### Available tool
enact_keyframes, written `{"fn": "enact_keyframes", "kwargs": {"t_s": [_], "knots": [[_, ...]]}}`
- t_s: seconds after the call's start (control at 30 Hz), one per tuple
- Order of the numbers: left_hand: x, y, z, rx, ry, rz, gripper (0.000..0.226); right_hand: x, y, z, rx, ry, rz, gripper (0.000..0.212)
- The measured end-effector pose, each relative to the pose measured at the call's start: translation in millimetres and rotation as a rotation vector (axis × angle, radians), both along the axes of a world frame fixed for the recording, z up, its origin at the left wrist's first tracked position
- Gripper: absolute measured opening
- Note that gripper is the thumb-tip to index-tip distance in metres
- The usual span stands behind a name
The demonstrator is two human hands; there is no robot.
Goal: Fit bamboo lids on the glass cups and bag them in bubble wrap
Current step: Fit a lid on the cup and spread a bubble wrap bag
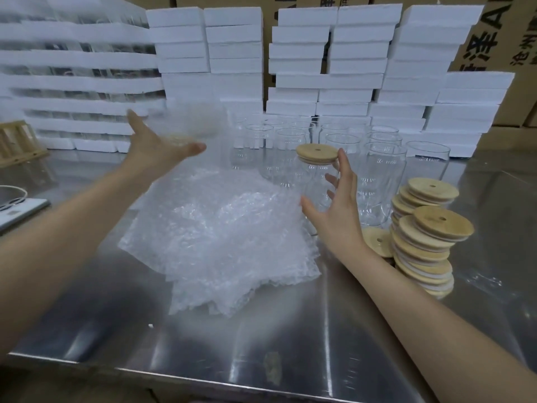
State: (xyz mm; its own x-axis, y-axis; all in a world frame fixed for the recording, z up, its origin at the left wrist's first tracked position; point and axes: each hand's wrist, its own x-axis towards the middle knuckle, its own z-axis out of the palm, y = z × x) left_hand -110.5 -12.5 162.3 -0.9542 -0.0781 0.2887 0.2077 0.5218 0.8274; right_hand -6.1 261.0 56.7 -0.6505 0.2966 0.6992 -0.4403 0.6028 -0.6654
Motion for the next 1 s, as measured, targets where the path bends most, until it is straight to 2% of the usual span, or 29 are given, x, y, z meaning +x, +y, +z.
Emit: {"fn": "enact_keyframes", "kwargs": {"t_s": [0.1, 0.2, 0.4, 0.53, 0.77, 1.0], "knots": [[-23.2, -3.1, -21.1, 0.006, 0.034, -0.046, 0.125, -0.9, 0.2, -0.1, 0.004, 0.006, -0.001, 0.098], [-40.8, -7.6, -27.3, 0.046, 0.056, -0.02, 0.09, -1.6, 0.4, -1.2, 0.003, 0.012, 0.01, 0.097], [-67.3, -15.4, -22.5, 0.082, 0.121, 0.132, 0.07, -3.5, 0.2, -2.6, 0.012, 0.009, 0.031, 0.099], [-87.4, -20.4, -18.0, 0.039, 0.18, 0.124, 0.067, -3.5, -1.5, -1.6, 0.014, 0.008, 0.057, 0.098], [-117.9, -31.1, -21.8, 0.117, 0.268, 0.092, 0.068, -3.8, -2.1, -2.1, 0.021, 0.018, 0.061, 0.1], [-133.3, -38.8, -36.2, 0.136, 0.11, 0.027, 0.099, -8.0, -1.6, -3.8, 0.041, 0.025, 0.06, 0.102]]}}
